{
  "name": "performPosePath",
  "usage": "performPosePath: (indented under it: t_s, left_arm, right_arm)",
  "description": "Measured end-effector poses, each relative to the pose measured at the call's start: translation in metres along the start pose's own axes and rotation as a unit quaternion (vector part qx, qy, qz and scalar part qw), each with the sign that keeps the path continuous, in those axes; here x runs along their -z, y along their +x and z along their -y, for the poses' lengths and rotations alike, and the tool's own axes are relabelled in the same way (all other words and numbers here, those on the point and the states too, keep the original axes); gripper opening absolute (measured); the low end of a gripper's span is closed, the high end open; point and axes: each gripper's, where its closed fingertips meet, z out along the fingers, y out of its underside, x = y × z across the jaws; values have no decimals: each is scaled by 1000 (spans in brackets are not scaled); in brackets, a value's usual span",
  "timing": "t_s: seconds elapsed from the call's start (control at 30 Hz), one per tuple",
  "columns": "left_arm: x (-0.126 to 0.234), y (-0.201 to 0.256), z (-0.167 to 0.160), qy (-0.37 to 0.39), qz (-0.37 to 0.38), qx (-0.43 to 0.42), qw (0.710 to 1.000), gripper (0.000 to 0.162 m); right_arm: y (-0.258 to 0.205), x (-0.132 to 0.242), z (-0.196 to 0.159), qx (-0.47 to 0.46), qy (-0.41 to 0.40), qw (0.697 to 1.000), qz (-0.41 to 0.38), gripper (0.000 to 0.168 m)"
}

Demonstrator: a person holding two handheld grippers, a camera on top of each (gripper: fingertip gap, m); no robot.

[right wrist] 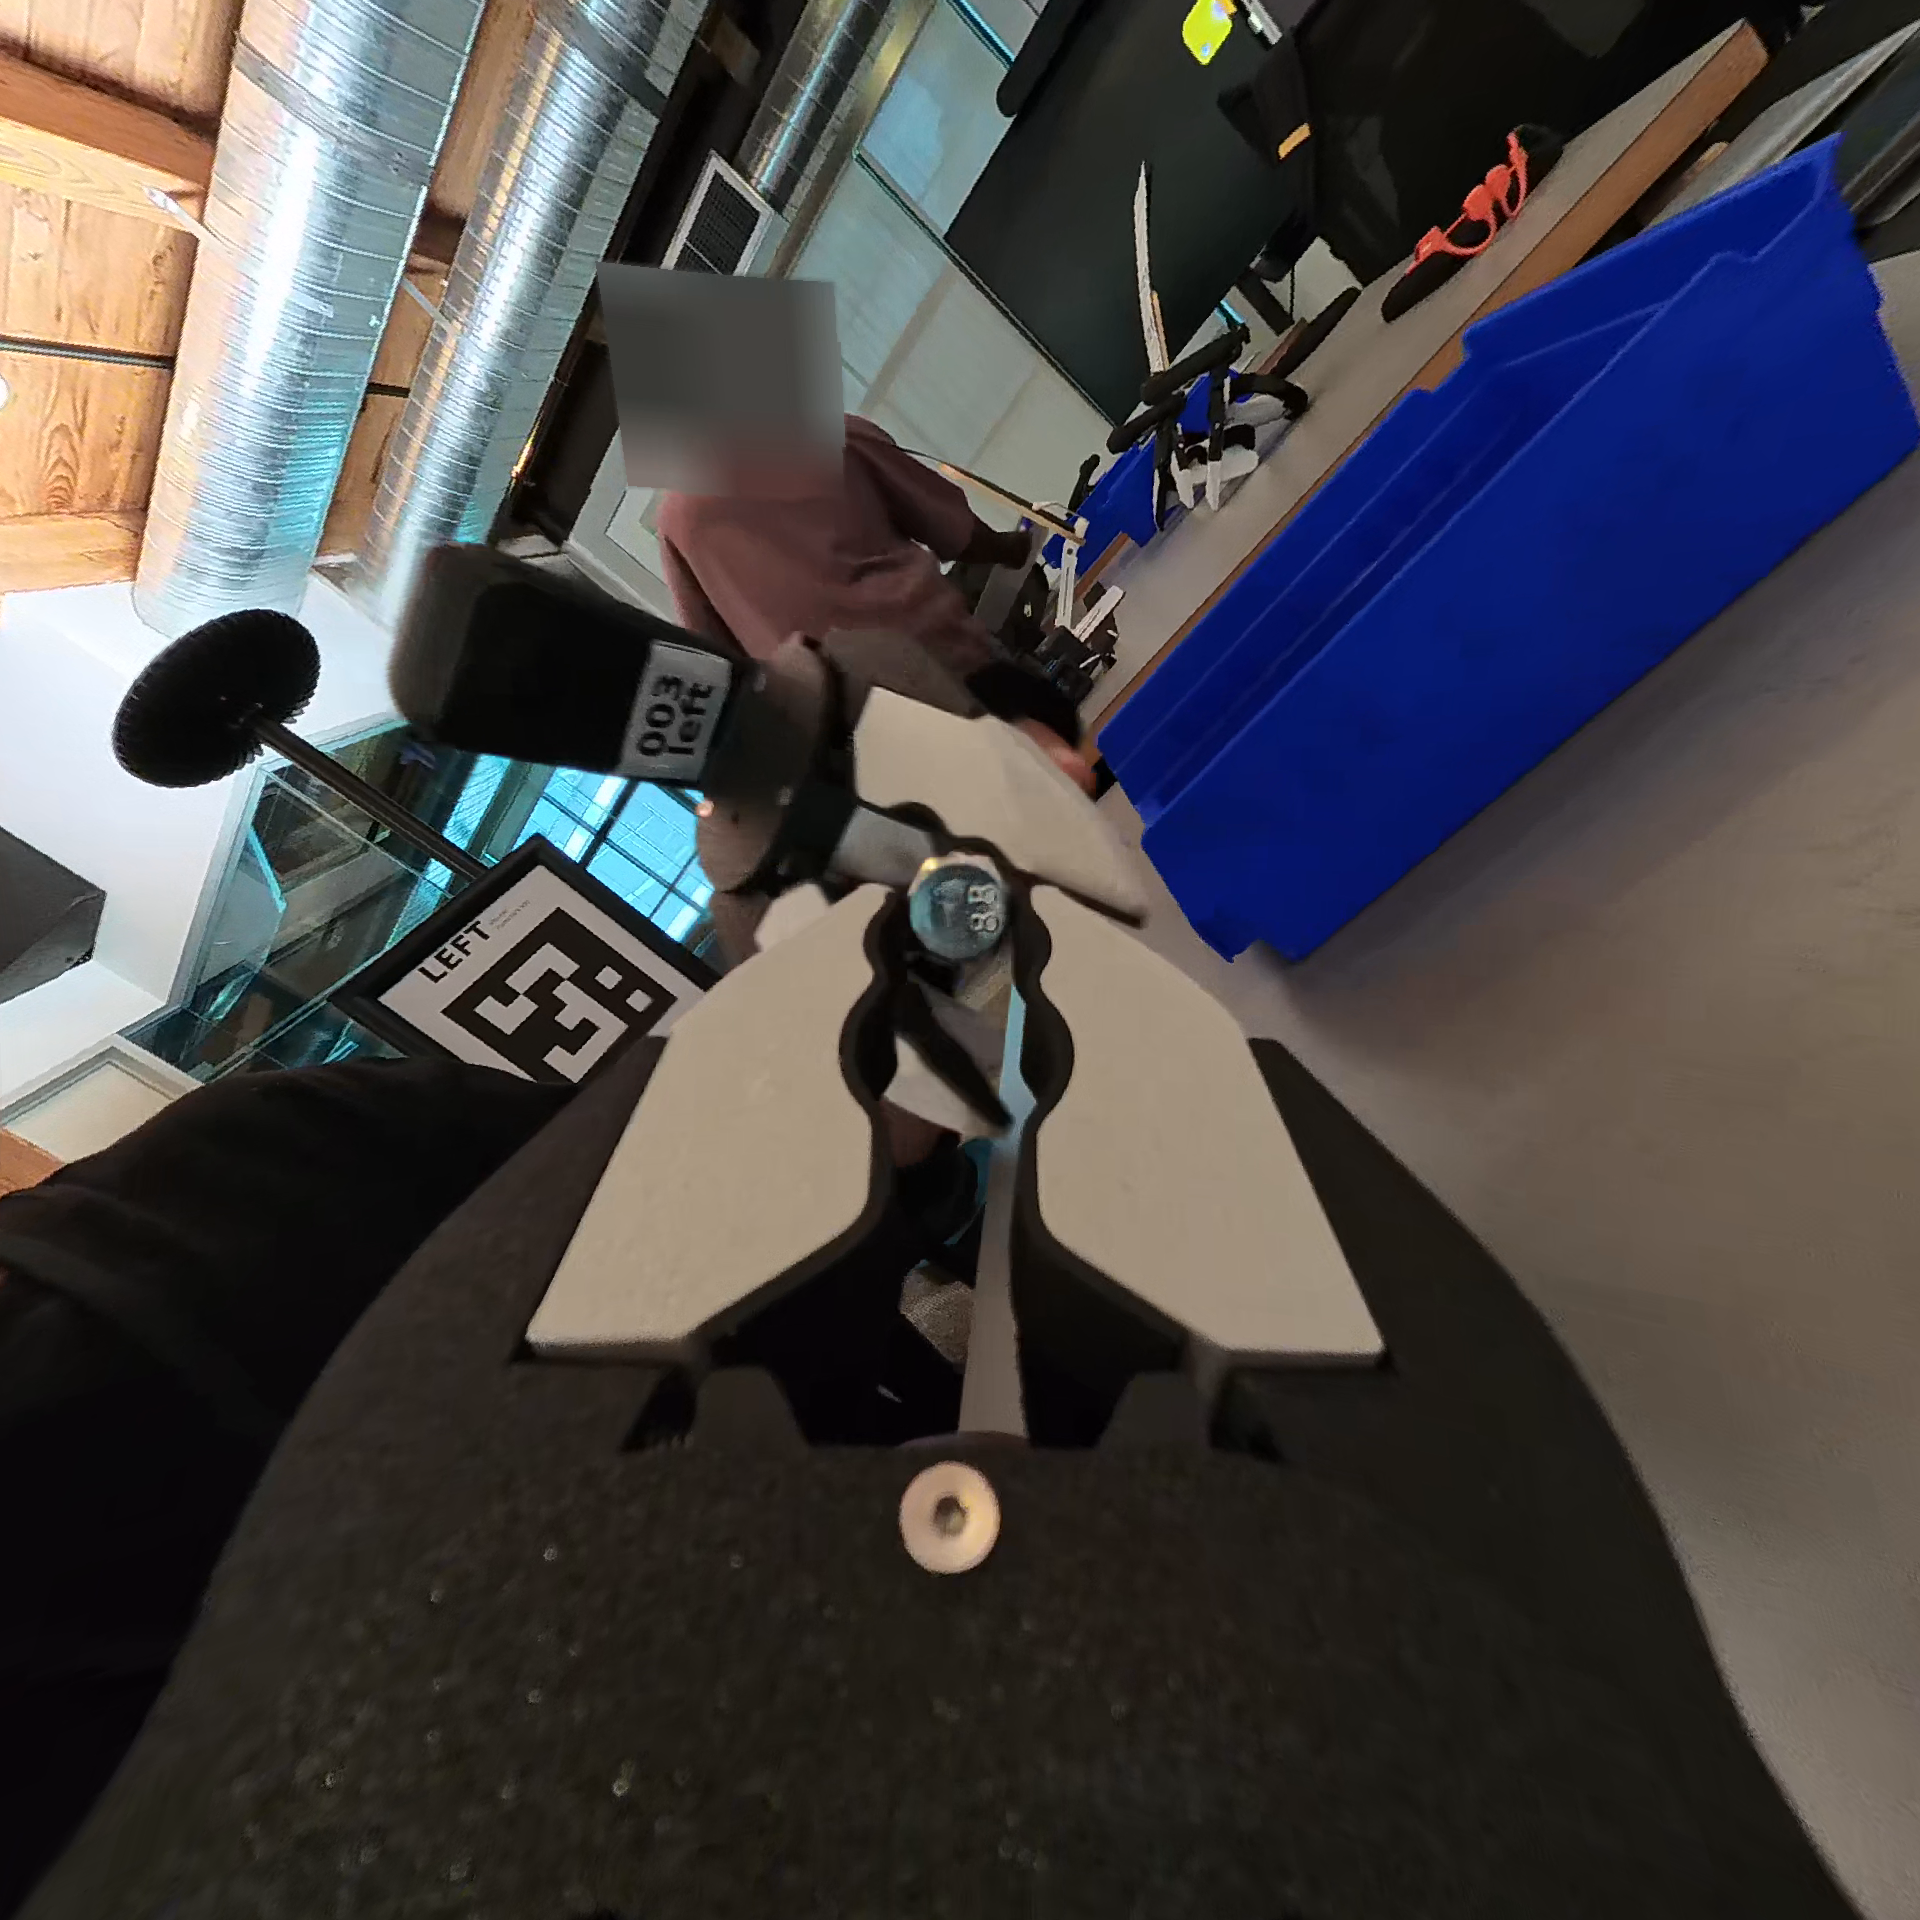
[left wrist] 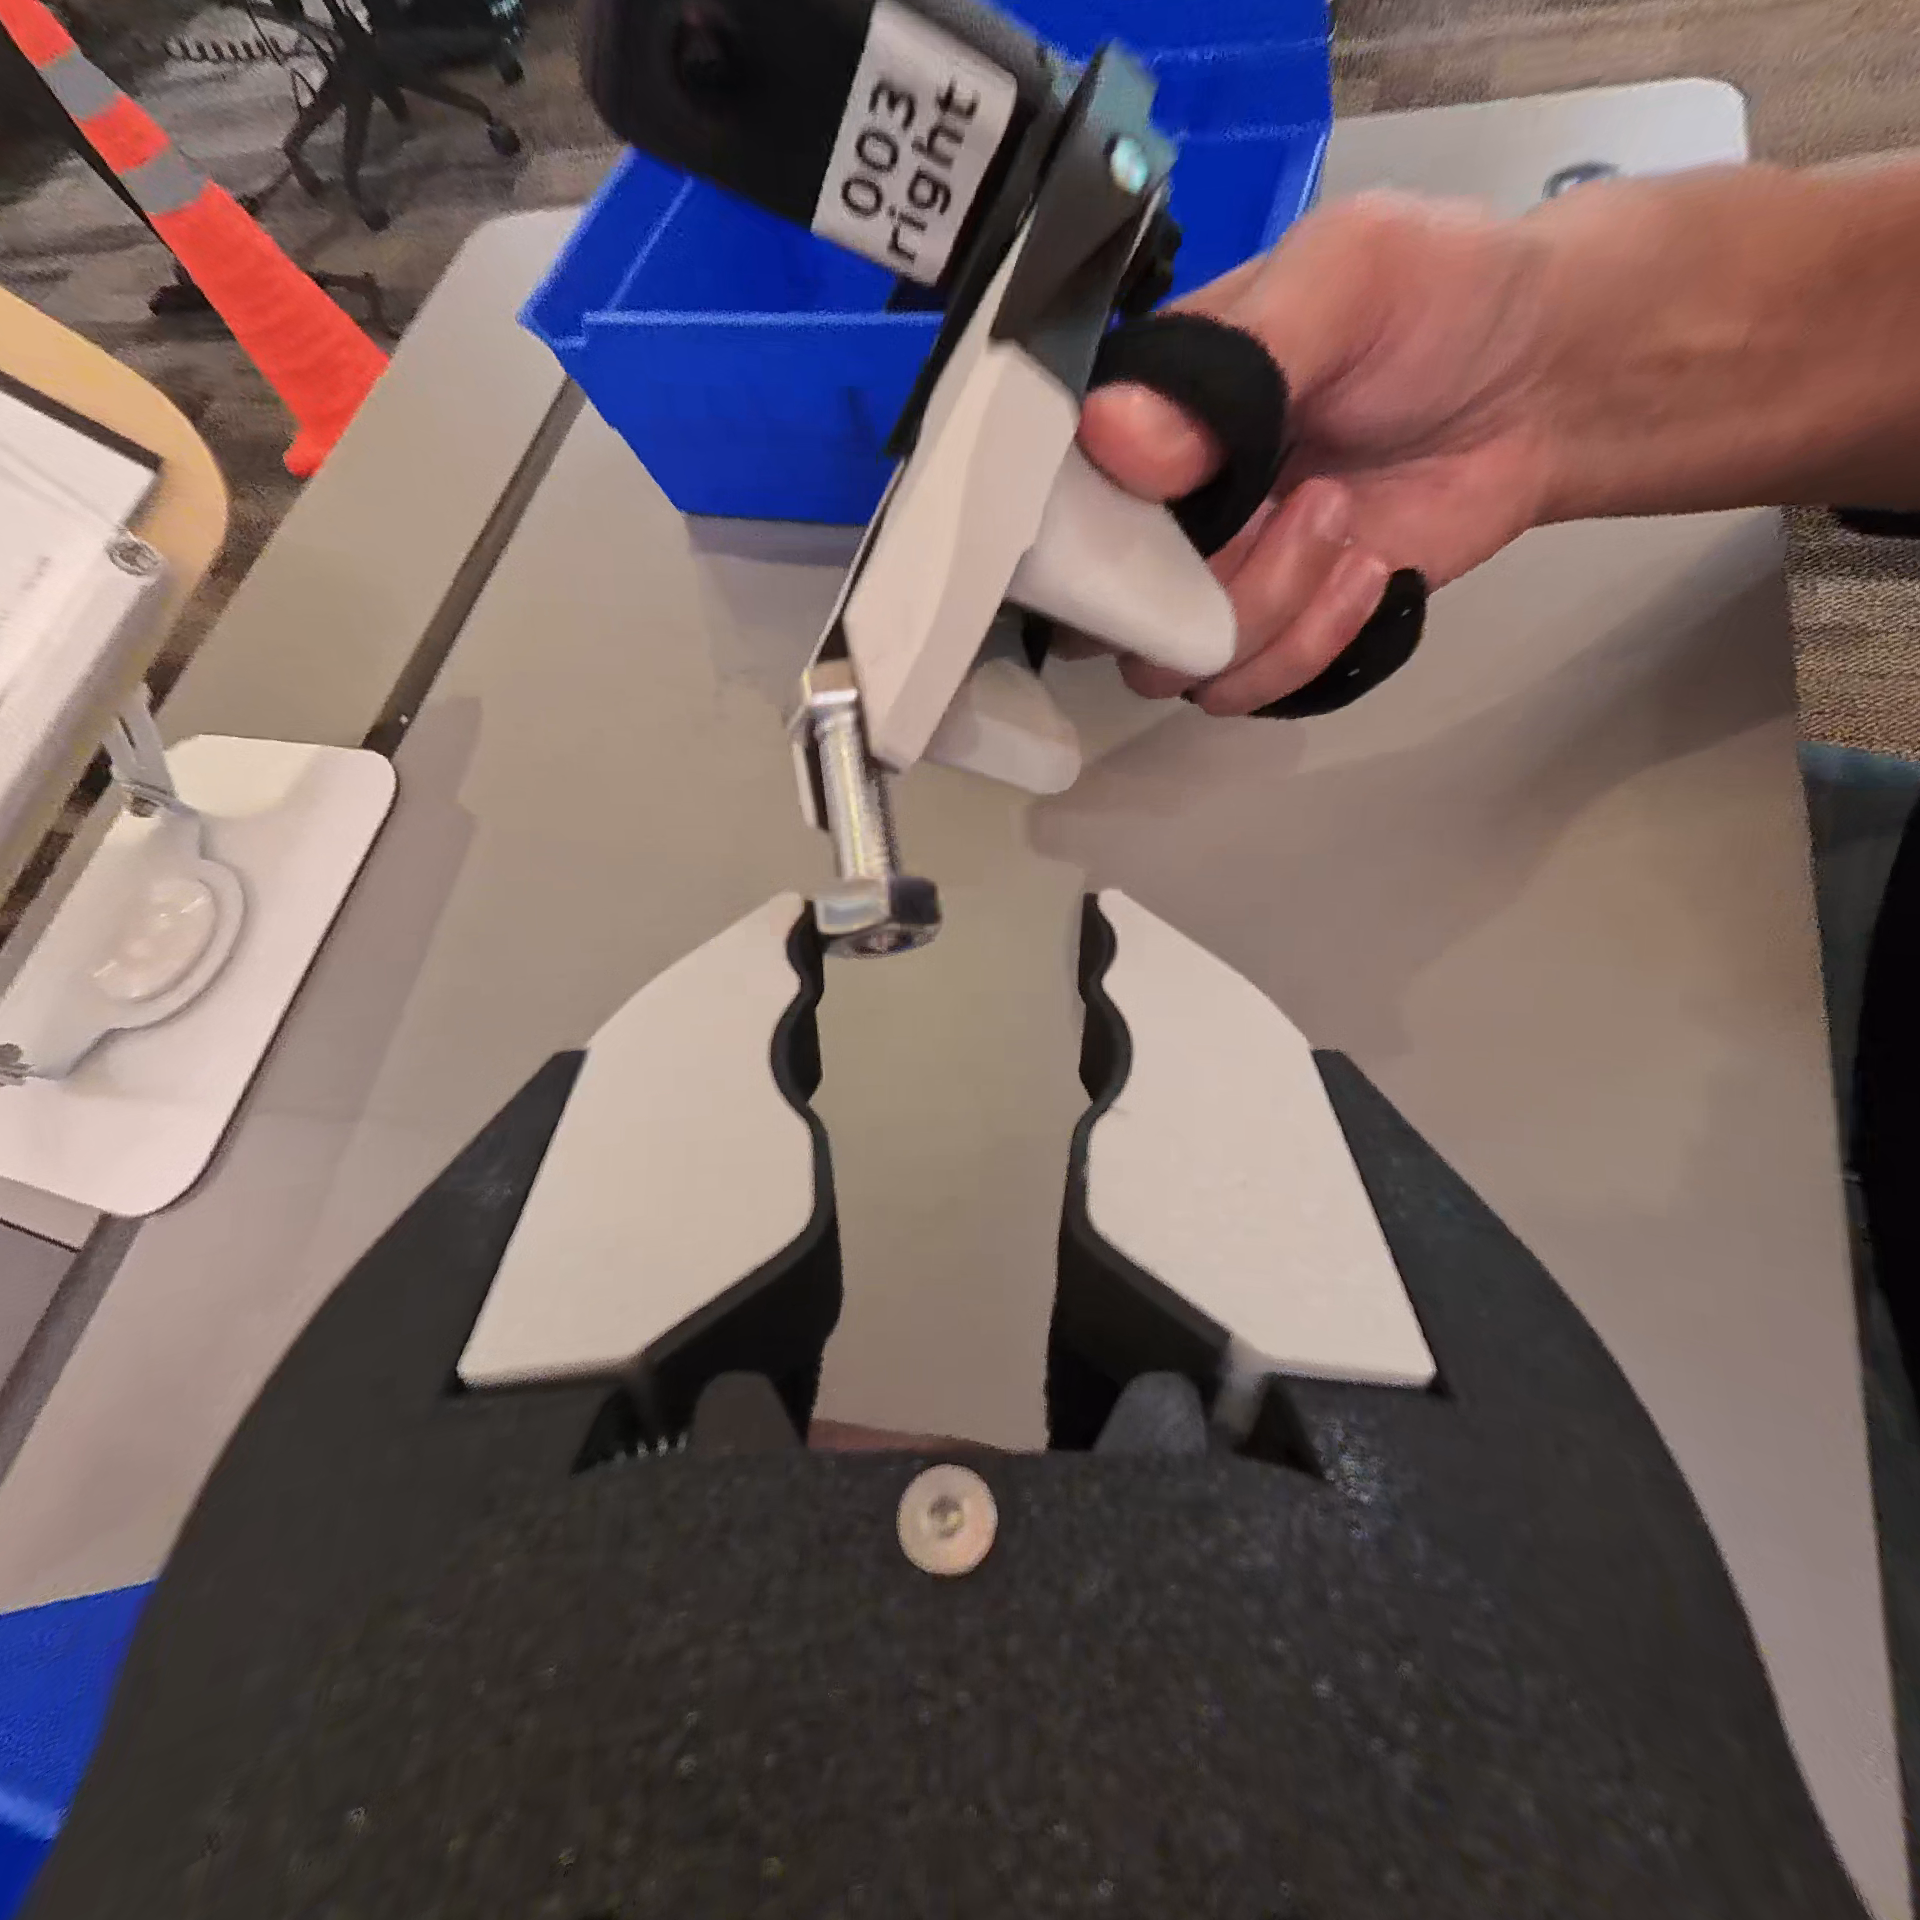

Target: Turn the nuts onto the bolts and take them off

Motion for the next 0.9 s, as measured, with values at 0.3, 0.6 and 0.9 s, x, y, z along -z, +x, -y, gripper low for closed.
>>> performPosePath:
  t_s: [0.3,0.6,0.9]
  left_arm:
    - [12,-23,3,38,43,17,998,44]
    - [19,-15,18,90,32,-10,995,29]
    - [23,-10,29,152,-76,115,979,16]
  right_arm:
    - [0,6,7,0,15,1000,-7,19]
    - [-5,6,7,-6,16,1000,4,19]
    - [-11,7,6,27,9,999,24,20]
